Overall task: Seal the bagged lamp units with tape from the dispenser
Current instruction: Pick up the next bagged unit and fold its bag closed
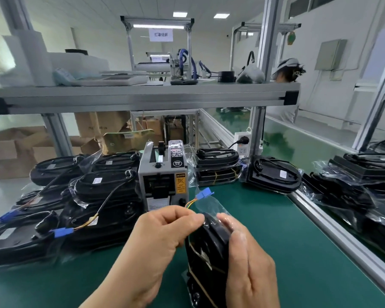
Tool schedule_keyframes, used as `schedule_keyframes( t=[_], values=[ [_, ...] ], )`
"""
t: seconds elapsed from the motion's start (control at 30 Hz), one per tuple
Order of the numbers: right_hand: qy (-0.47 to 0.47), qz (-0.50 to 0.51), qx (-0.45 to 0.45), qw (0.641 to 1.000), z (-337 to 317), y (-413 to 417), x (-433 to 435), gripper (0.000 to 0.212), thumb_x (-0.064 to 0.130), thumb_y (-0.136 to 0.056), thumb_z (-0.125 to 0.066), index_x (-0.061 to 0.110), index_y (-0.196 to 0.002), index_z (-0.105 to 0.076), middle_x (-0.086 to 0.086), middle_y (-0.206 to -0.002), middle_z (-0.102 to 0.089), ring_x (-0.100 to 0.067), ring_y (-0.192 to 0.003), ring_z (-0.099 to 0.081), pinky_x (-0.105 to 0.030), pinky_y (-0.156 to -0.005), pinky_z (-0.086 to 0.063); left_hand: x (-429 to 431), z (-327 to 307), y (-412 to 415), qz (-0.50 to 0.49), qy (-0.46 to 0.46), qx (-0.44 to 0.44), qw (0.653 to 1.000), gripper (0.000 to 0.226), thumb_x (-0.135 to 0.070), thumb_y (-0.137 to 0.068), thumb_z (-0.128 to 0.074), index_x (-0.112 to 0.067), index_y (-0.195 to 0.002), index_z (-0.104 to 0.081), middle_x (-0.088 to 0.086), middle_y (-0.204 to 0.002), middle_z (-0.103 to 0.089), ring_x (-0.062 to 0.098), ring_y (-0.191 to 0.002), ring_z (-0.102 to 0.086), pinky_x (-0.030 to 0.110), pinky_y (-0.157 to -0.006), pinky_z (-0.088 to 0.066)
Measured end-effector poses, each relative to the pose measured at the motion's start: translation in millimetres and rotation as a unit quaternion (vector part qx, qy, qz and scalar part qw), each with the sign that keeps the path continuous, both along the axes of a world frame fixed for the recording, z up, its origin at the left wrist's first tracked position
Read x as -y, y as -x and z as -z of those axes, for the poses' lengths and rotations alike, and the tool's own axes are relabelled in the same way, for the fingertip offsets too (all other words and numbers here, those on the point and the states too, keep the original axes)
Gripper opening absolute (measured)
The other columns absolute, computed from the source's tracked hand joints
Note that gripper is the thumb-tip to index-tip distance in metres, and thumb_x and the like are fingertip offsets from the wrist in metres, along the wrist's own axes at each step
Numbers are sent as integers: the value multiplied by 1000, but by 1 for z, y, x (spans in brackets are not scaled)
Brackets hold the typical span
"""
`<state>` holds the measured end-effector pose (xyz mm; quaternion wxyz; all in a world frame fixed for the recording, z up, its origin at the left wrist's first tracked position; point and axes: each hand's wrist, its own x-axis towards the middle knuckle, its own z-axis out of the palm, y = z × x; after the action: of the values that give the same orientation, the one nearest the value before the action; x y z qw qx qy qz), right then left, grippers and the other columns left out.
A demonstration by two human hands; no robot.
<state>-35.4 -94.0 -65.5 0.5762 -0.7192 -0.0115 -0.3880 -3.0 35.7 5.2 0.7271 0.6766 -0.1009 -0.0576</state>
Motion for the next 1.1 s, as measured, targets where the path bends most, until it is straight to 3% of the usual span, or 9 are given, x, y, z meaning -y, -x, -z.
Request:
schedule_keyframes(
  t=[0.1,0.2,0.33,0.47,0.73,0.83,1.1],
  values=[
    [10,1,-7,1000,-3,2,-2,50,49,-92,-35,26,-116,-72,27,-116,-68,7,-108,-63,-6,-87,-44,2,-1,-4,14,-21,13,1000,16,-24,-71,-77,-19,-57,-71,-11,-50,-53,0,-47,-47,8,-52,-40],
    [22,-21,-18,999,-5,4,-3,43,51,-79,-53,34,-115,-69,36,-112,-65,13,-104,-62,0,-83,-41,2,-2,-11,23,-37,8,999,20,-18,-78,-75,-18,-59,-69,-11,-52,-55,-1,-47,-47,9,-51,-40],
    [19,-49,-37,998,2,5,-2,67,43,-55,-81,26,-119,-70,23,-109,-72,4,-101,-68,-8,-85,-48,1,-6,-18,50,-44,-20,998,19,-20,-74,-77,-18,-59,-66,-8,-52,-53,2,-46,-43,13,-49,-38],
    [26,-61,-38,997,5,5,-2,69,48,-58,-76,22,-122,-69,16,-112,-73,-1,-105,-68,-17,-91,-52,0,-6,-20,56,-65,-25,996,15,-26,-63,-81,-18,-62,-68,1,-65,-59,8,-57,-48,17,-54,-41],
    [29,-64,-40,997,6,6,-3,71,53,-60,-73,24,-124,-68,23,-114,-70,4,-107,-66,-12,-89,-49,0,-2,-20,47,-71,-3,996,19,-12,-72,-82,-15,-59,-69,4,-65,-62,11,-59,-53,18,-55,-46],
    [34,-66,-42,996,5,6,-3,70,53,-61,-73,27,-125,-66,28,-116,-67,4,-107,-65,-12,-88,-50,0,0,-22,44,-61,-7,997,18,-15,-68,-84,-14,-59,-69,8,-67,-62,16,-63,-55,25,-61,-49],
    [46,-64,-27,997,5,6,-3,63,50,-64,-74,35,-125,-64,35,-116,-63,8,-104,-64,-4,-84,-46,-2,3,-23,48,-60,1,997,14,-18,-65,-82,-13,-60,-70,9,-66,-63,16,-62,-57,23,-60,-51]
  ],
)
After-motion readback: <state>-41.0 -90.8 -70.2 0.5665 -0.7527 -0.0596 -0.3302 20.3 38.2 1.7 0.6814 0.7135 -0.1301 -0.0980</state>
